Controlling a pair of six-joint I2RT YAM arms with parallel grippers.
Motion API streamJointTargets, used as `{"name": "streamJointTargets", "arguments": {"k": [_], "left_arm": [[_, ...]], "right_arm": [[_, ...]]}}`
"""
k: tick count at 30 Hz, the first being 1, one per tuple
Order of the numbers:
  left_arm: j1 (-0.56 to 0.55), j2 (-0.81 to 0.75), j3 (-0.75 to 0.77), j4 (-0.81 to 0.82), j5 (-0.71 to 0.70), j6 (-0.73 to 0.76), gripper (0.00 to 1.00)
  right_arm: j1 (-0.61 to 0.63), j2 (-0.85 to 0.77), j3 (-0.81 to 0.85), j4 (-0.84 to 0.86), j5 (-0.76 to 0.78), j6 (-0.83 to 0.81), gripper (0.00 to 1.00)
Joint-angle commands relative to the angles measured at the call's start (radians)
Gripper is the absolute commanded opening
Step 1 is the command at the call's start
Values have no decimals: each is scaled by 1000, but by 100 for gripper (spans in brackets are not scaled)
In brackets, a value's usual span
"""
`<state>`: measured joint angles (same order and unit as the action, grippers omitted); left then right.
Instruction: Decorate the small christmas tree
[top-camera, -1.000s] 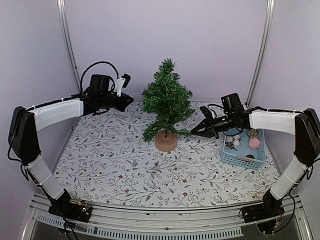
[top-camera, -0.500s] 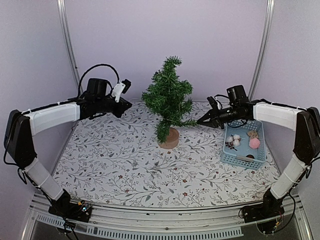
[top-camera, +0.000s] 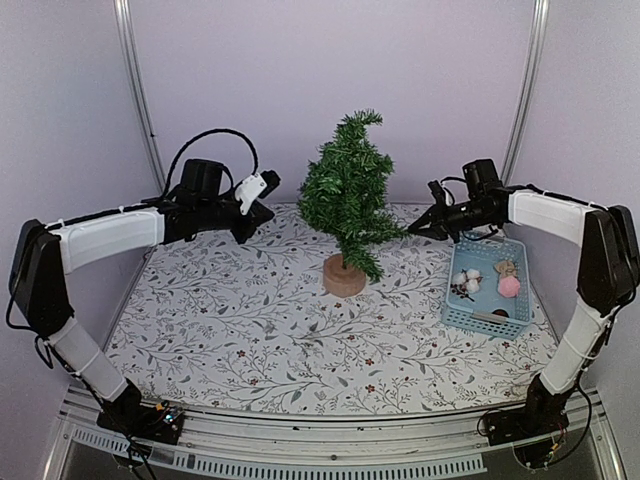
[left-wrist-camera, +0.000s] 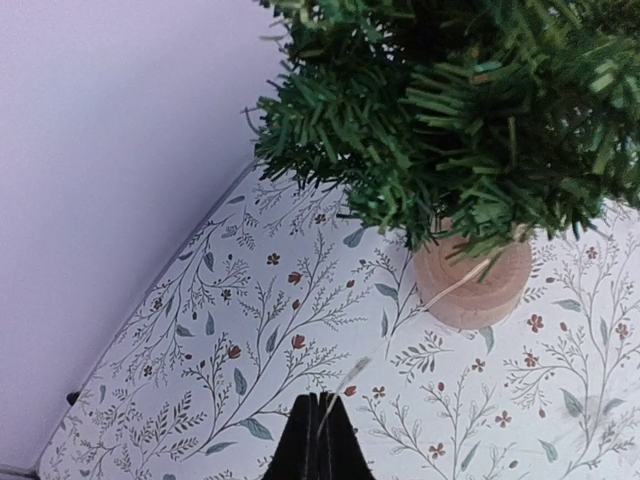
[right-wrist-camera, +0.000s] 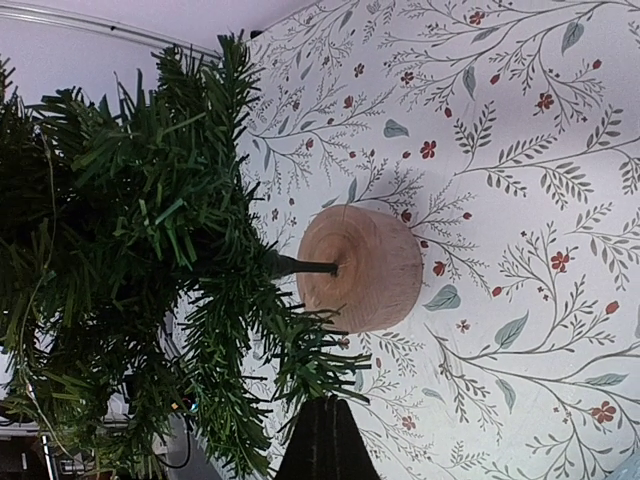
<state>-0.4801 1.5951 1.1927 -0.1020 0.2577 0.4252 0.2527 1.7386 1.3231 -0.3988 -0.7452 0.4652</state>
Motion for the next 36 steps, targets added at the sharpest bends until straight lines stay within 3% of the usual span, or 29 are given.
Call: {"name": "streamJointTargets", "arguments": {"k": [1,9,14,22,36], "left_arm": [[-31,0,-14,75,-75,108,0],[-38,48,10,272,-136,234,0],[-38,128,90,300,-106,282,0],[-53,218,179,328,7,224,0],[-92,285,126,360,100,191,0]], "right_arm": [[-9,43,63,-32,42,-51,0],[-8,85,126,-79,40,-88,0],[-8,101,153,-105,40,-103,0],[-8,120,180,-122,41,-105,0],[-12,131,192,-130,88,-99,0]]}}
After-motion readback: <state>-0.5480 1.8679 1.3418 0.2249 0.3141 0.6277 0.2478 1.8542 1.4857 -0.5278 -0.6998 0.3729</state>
